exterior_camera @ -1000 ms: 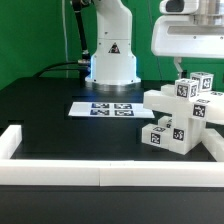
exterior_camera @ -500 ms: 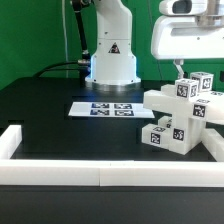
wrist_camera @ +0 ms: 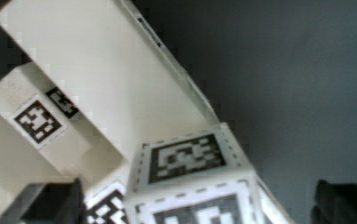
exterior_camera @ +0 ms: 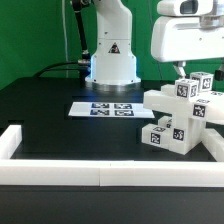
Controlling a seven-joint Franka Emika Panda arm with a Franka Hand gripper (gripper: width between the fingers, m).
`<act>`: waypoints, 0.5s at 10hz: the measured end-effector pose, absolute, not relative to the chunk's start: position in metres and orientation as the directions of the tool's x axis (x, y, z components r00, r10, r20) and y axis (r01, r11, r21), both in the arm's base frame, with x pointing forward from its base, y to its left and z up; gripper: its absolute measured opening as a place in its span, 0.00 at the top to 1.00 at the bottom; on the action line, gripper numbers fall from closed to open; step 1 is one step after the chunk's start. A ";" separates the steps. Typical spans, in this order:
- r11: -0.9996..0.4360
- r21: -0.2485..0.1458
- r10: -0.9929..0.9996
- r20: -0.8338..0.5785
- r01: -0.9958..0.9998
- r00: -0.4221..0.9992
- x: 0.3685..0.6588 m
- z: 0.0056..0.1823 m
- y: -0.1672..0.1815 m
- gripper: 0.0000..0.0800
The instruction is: Assemble chair
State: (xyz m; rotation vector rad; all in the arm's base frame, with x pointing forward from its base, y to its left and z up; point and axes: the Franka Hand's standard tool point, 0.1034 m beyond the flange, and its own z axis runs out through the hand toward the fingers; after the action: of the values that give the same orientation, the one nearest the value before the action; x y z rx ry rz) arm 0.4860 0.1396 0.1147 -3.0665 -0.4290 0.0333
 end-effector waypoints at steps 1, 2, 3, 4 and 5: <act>-0.961 -0.048 0.275 -0.015 0.274 0.961 0.486 0.115 0.140 0.33; -0.961 -0.048 0.275 -0.015 0.274 0.961 0.486 0.115 0.140 0.55; -0.961 -0.048 0.275 -0.015 0.274 0.961 0.486 0.115 0.140 0.64; -0.962 -0.048 0.269 -0.015 0.268 0.963 0.486 0.115 0.140 0.64; -0.967 -0.047 0.250 -0.016 0.249 0.968 0.486 0.115 0.140 0.64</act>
Offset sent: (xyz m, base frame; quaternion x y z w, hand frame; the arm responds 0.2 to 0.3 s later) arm 0.0000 0.0000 0.0000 0.0000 0.0000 0.0000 1.0000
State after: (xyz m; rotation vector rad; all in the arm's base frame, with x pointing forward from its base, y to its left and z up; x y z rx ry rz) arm 0.4861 0.1396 0.1147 -3.0718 -0.3896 0.0341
